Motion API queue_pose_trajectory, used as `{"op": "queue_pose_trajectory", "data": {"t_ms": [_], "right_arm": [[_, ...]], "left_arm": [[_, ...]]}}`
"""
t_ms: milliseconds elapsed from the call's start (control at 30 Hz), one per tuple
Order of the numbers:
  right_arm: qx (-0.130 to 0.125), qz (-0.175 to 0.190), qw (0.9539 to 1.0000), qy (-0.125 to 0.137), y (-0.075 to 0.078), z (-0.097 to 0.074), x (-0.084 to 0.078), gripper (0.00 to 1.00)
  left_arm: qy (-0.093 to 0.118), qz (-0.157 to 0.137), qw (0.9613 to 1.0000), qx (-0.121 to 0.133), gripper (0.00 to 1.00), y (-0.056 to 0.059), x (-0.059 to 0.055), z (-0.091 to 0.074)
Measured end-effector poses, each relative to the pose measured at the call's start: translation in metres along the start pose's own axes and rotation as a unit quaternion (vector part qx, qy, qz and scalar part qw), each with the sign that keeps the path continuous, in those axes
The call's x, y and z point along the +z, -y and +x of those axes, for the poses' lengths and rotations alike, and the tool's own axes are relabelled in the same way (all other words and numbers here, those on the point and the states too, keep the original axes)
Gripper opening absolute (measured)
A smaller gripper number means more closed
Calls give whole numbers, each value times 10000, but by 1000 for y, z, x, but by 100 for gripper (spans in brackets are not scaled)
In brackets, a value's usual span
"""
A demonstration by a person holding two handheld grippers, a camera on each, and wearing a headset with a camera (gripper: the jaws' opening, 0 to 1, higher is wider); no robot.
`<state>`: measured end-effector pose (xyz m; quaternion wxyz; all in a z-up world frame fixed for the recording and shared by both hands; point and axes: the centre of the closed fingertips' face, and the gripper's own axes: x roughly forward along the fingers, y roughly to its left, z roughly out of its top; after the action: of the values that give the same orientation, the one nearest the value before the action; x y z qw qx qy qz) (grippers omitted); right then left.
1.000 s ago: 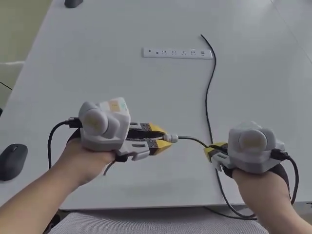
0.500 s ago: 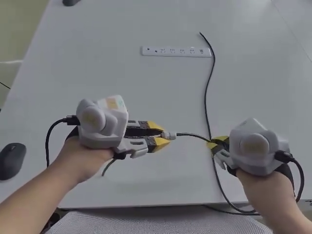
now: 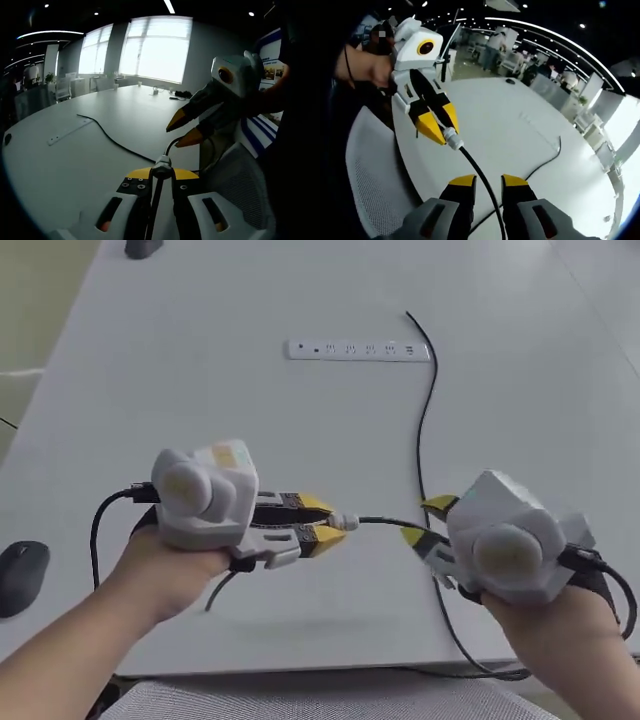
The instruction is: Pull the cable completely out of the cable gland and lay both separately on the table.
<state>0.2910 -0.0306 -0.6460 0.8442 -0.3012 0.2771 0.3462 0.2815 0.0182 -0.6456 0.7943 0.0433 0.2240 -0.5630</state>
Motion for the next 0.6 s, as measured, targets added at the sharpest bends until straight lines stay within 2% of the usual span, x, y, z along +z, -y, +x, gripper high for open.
{"op": "queue_pose_trajectory", "data": {"t_ms": [100,300,600], "right_arm": [[161,-209,9997,-20,-10,7,5,15],[272,-613,9977,-2,-18,15,14,11],[387,-765,9963,-40,-23,21,10,8]], "left_arm": [[0,3,10000,-2,15,0,0,0],[-27,19,10000,-4,15,-1,-1,1],[-81,41,10000,-39,15,0,-2,4]]}}
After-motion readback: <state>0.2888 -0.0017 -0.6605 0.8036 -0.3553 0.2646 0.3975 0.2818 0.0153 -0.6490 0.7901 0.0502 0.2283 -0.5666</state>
